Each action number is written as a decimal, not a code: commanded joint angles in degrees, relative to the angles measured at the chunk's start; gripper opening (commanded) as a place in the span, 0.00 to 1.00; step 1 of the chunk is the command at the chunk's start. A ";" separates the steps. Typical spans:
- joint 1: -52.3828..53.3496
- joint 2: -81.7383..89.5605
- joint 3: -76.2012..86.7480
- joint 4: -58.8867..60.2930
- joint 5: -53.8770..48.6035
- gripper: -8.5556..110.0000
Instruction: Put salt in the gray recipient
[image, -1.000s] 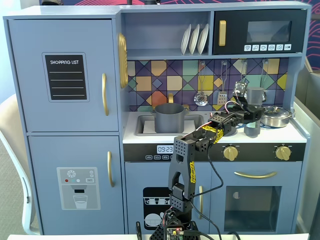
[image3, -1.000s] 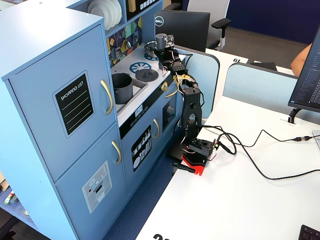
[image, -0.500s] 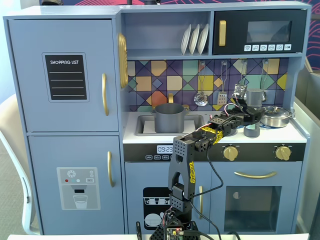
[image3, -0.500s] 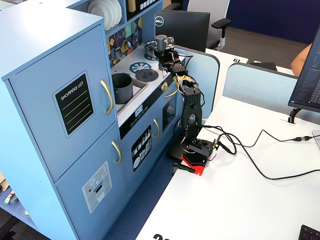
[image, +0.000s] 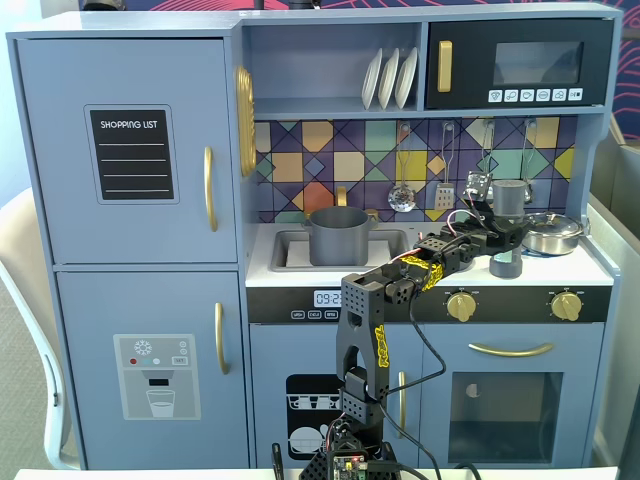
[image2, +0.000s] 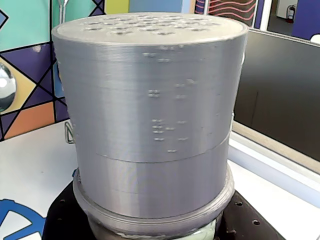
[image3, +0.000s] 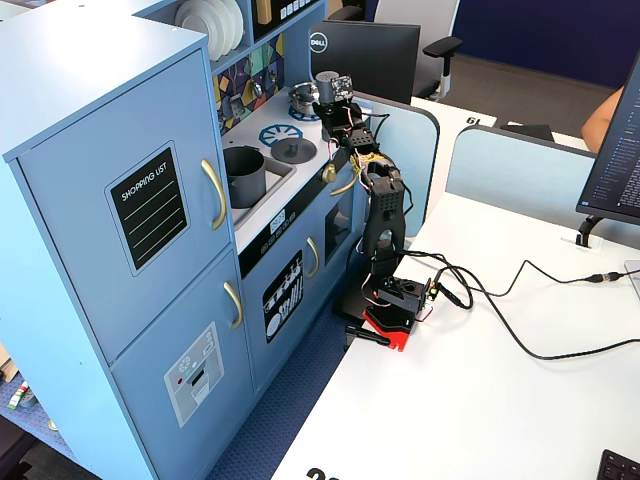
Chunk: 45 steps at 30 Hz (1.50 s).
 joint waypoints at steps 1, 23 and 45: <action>1.23 2.46 0.53 -1.32 2.20 0.27; 2.55 10.28 4.13 1.49 3.78 0.50; -26.98 84.02 49.04 61.00 -3.87 0.07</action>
